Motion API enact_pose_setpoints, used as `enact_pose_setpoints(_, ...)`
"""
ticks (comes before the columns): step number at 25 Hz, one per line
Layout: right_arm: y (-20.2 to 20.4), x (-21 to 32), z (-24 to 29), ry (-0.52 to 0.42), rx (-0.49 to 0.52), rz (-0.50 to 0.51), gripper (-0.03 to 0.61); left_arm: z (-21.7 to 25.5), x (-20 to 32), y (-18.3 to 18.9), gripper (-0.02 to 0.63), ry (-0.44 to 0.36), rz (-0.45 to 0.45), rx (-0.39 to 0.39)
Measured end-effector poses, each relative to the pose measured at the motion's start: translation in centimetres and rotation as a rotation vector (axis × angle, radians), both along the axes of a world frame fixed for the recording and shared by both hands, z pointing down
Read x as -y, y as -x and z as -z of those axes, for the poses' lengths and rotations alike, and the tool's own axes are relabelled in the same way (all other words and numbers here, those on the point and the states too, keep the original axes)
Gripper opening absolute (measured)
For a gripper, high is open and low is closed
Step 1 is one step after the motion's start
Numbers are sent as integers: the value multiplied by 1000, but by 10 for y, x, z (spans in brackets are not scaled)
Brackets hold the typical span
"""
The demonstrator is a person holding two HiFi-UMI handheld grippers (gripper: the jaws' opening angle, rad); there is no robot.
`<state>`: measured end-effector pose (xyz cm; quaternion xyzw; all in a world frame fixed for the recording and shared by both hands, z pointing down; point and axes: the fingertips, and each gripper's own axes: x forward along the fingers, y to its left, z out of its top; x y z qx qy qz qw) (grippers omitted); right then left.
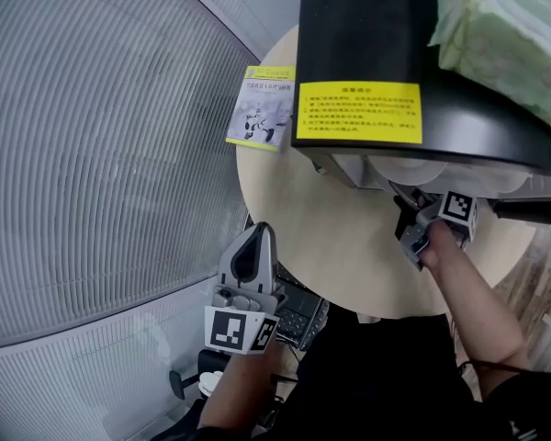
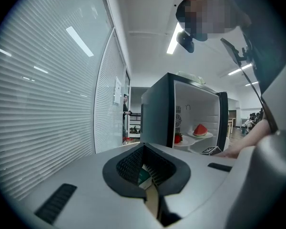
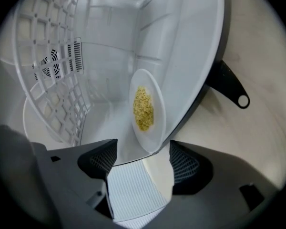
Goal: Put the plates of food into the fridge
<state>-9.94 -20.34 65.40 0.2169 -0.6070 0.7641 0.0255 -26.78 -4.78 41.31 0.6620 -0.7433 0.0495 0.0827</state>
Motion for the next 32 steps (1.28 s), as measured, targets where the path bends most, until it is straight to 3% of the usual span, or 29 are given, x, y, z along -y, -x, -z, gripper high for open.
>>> enact_pose_setpoints(11, -7, -14, -5, -131, -9, 54, 322, 12, 2, -3, 5, 1, -59, 17)
enact_pose_setpoints(18, -36, -12, 3, -263, -59, 53, 322, 10, 24, -16, 5, -1, -132, 6)
enact_pose_setpoints(27, -107, 4, 33, -356, -98, -76, 321, 30, 61, -63, 5, -67, -296, -12)
enact_pose_setpoints(32, -136, 0, 45, -386, -127, -103, 321, 39, 61, -81, 5, -87, -335, -20)
